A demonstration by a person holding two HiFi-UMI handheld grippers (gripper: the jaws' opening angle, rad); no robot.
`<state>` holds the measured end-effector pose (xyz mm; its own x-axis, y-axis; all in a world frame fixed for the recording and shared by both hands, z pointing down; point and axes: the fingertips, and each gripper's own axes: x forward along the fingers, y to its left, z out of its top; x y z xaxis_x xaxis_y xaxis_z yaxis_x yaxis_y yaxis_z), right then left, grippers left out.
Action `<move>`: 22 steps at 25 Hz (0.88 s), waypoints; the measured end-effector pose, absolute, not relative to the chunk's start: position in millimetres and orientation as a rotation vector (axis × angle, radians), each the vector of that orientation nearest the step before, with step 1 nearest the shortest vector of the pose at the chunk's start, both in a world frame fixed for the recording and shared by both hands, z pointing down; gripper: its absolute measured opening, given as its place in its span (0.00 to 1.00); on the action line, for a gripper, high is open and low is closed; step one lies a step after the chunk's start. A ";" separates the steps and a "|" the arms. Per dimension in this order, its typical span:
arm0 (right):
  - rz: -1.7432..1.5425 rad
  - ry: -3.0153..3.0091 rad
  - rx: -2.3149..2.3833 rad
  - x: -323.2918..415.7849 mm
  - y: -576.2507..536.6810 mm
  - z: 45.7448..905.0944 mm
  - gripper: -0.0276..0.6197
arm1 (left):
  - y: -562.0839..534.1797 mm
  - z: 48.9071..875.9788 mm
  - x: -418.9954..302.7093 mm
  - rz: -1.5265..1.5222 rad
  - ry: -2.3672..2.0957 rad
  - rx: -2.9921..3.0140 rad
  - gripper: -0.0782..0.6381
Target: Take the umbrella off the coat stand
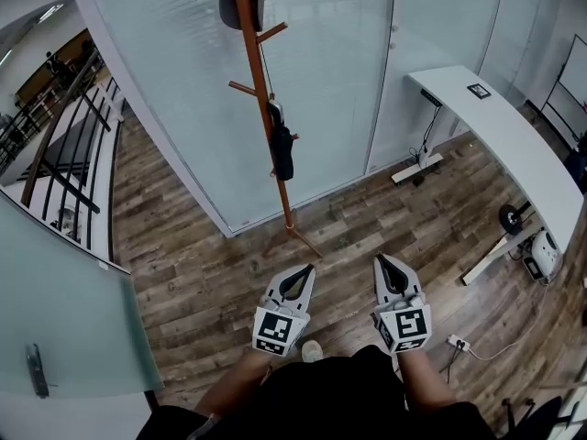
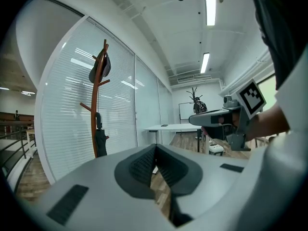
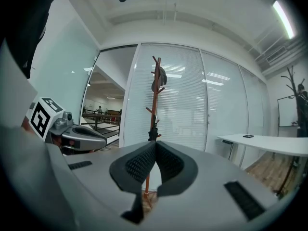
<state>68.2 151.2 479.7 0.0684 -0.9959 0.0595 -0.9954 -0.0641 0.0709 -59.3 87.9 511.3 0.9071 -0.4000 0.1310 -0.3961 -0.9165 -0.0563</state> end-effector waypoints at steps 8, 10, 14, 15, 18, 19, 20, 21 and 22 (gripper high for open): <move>0.010 -2.116 2.209 64.7 121.4 475.5 0.05 | 62.1 516.7 -69.0 -0.219 0.699 -3.046 0.13; 0.014 -2.129 2.204 67.7 111.3 480.4 0.05 | 54.6 521.8 -69.3 -0.240 0.722 -3.047 0.13; 0.045 -2.178 2.180 71.3 86.2 485.5 0.05 | 31.8 524.5 -68.5 -0.262 0.783 -3.035 0.13; 0.065 -2.188 2.167 73.0 78.7 486.6 0.05 | 25.0 524.1 -66.9 -0.264 0.799 -3.031 0.12; 0.064 -2.233 2.132 81.6 55.0 484.6 0.05 | 5.6 523.1 -58.9 -0.263 0.847 -3.025 0.12; 0.056 -2.253 2.116 82.9 47.1 481.3 0.05 | -0.6 522.9 -56.1 -0.261 0.863 -3.021 0.13; 0.053 -2.273 2.097 83.6 39.2 479.0 0.05 | -7.1 522.4 -53.3 -0.259 0.879 -3.017 0.13; 0.056 -2.293 2.074 84.4 31.4 478.7 0.05 | -13.7 521.7 -50.2 -0.256 0.894 -3.014 0.13; 0.065 -2.312 2.051 85.6 23.8 480.3 0.05 | -19.9 521.0 -47.0 -0.252 0.909 -3.014 0.13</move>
